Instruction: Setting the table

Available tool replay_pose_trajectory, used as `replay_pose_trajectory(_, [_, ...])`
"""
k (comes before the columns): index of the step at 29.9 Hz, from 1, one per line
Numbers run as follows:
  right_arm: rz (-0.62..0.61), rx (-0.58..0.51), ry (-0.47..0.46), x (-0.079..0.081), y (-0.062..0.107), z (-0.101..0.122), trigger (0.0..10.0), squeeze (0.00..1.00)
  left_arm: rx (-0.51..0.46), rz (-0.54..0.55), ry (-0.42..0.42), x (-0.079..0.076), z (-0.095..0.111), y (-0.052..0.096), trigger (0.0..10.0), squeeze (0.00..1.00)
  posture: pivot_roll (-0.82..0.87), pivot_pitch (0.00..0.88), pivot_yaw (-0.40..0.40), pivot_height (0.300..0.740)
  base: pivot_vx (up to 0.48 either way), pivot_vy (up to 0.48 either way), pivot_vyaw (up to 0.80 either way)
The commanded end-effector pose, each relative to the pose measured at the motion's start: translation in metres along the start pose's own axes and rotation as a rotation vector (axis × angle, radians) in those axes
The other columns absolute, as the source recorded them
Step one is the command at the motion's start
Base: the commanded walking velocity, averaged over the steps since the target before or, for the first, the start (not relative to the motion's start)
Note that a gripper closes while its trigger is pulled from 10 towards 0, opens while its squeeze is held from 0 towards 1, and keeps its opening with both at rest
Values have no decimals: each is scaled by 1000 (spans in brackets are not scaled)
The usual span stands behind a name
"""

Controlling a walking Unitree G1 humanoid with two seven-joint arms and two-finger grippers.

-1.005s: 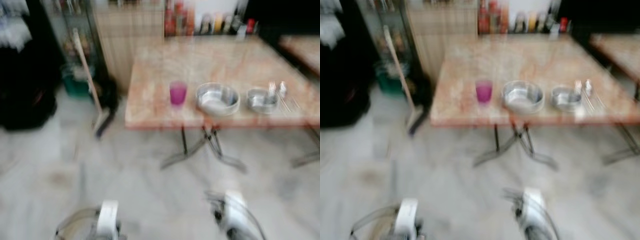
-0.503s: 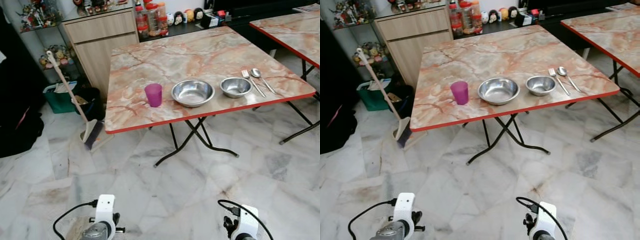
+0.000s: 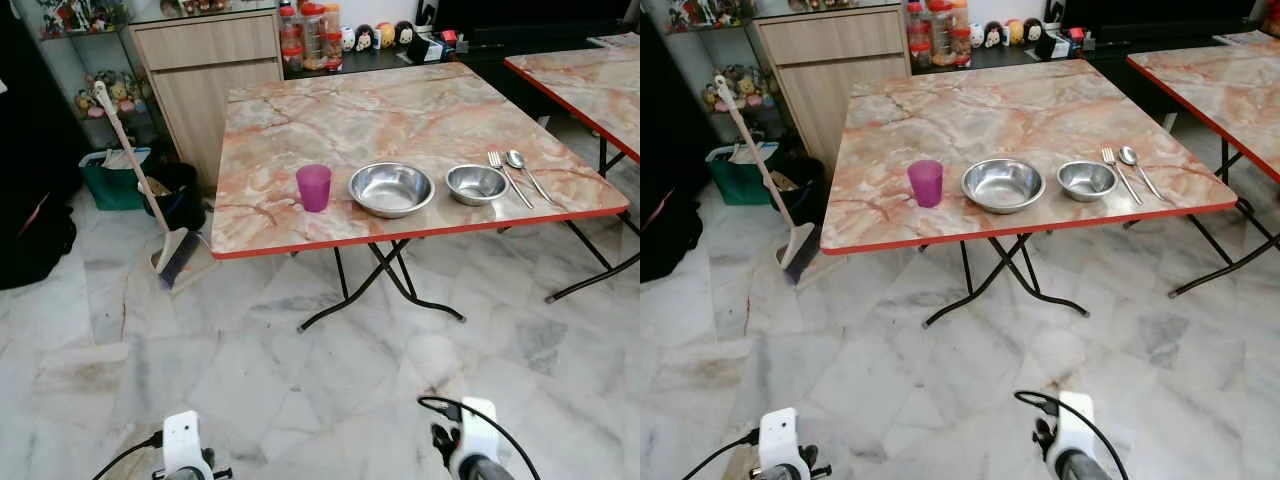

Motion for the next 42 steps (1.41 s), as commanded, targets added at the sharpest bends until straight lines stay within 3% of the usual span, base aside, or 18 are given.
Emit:
replay_pose_trajectory(1, [41,-5,29,10,-3,7,10000,0,-8,36,24,8,-2,1,10000,0,-70,0,-33,740,0,0,0])
replay_pose_trajectory(9, [93,-25,75,28,-10,24,10000,0,-53,80,81,17,5,2,10000,0,-8,0,-51,740,0,0,0])
replay_pose_trajectory(20, [130,5,100,37,-9,16,10000,0,-67,86,94,19,6,2,10000,0,50,0,-74,740,0,0,0])
replay_pose_trajectory(25, [155,-5,128,43,-11,24,10000,0,-90,106,124,26,10,3,10000,0,57,0,-72,740,0,0,0])
replay_pose_trajectory(33, [130,-23,89,41,-12,29,10000,0,-82,83,91,22,9,2,10000,0,25,0,-45,740,0,0,0])
replay_pose_trajectory(42, [126,11,80,40,-8,12,10000,0,-84,59,68,15,12,1,10000,0,1,0,-31,740,148,0,0])
Point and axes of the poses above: a point about 5 cm out from each wrist's last joint towards the gripper, its own y axis pointing back from the gripper into the wrist, its own z axis along the axis of the wrist's last joint, x = y × z, the point moved 2 cm from there along -y, pointing out of the wrist towards the gripper, and after that the axes turned 9 degrees about y, right-handed, at the moved point
